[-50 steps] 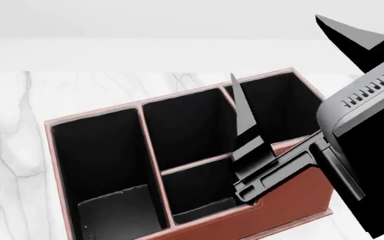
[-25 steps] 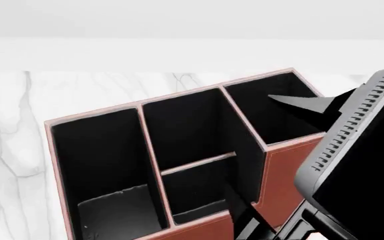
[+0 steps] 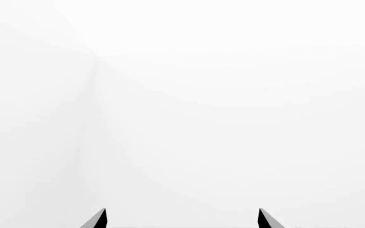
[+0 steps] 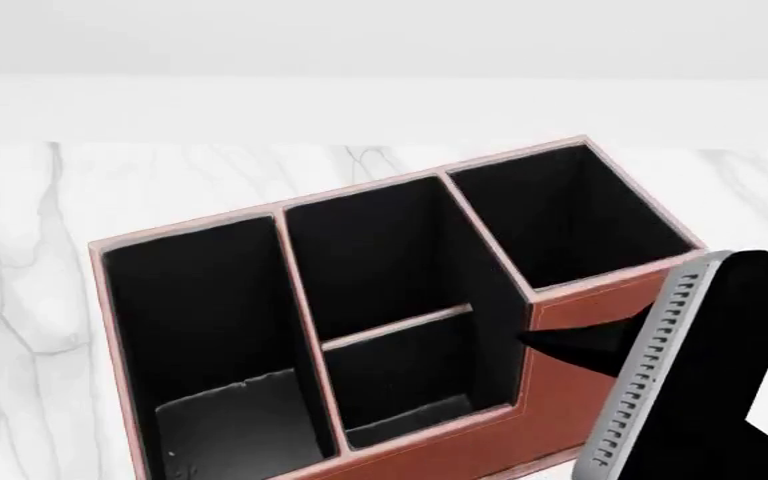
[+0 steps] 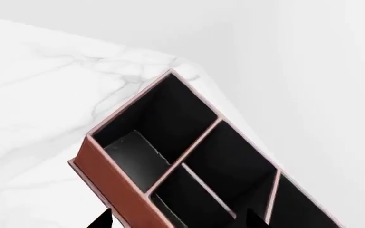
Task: Pick up the book and place it in the front compartment of the caddy.
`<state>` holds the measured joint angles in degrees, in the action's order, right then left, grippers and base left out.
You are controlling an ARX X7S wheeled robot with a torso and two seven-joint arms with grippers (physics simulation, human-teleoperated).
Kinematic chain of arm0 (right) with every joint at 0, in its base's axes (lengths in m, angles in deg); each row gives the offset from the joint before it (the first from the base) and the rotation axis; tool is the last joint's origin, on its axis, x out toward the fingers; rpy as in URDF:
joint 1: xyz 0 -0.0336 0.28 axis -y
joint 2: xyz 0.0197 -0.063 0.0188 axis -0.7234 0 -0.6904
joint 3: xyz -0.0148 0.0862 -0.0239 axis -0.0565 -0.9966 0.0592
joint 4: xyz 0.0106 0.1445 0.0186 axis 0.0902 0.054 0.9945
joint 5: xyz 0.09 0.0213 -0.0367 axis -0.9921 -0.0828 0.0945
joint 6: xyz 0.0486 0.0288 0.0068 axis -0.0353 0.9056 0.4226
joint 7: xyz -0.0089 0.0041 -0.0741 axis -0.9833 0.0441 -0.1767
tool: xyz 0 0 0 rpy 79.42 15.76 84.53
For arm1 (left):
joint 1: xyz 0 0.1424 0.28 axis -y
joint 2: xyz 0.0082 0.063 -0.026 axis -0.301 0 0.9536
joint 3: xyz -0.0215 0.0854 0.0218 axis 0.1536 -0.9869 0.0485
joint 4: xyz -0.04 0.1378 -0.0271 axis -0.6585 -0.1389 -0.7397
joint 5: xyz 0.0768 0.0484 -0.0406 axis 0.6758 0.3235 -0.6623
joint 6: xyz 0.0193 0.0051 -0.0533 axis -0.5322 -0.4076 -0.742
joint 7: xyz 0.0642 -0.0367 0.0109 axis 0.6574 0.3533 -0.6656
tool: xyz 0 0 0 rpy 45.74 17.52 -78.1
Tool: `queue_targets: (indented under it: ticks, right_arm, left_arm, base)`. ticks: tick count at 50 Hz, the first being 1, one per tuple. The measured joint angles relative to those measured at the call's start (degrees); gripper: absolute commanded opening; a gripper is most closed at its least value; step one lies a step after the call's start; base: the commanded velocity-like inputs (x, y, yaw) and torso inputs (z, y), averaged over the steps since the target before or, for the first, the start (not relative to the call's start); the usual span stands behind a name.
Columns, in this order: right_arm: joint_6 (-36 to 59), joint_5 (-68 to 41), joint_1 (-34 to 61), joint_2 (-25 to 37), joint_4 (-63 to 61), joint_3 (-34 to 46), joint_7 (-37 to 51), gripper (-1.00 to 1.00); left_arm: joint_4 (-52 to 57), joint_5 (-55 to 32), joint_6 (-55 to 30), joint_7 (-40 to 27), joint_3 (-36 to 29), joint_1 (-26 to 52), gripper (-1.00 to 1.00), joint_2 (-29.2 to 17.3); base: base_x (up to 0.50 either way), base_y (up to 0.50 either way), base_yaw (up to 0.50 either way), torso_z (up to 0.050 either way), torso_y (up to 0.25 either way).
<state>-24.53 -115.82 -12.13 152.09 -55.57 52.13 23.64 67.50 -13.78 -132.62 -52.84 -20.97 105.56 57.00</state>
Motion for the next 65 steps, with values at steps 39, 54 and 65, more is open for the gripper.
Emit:
queue_targets:
  ticks: [39, 54, 65]
  right_arm:
    - [6.41, 12.34, 8.24, -0.94, 2.50, 18.05, -10.24, 1.00]
    - [8.36, 16.61, 12.91, -3.36, 3.18, 24.59, -13.56, 1.00]
    - [9.48, 19.48, 16.84, -5.31, 3.24, 29.11, -16.26, 1.00]
  left_arm:
    - [-0.32, -1.27, 1.01, -1.82, -1.24, -0.26, 1.00, -1.59]
    - [-0.53, -1.57, 1.37, -2.43, -1.87, -0.13, 1.00, -2.16]
    - [-0.54, -1.90, 1.52, -2.87, -2.30, -0.07, 1.00, -2.55]
  base:
    - [0.00, 0.00, 0.00, 0.000, 0.000]
    - [0.00, 0.00, 0.00, 0.000, 0.000]
    - [0.00, 0.00, 0.00, 0.000, 0.000]
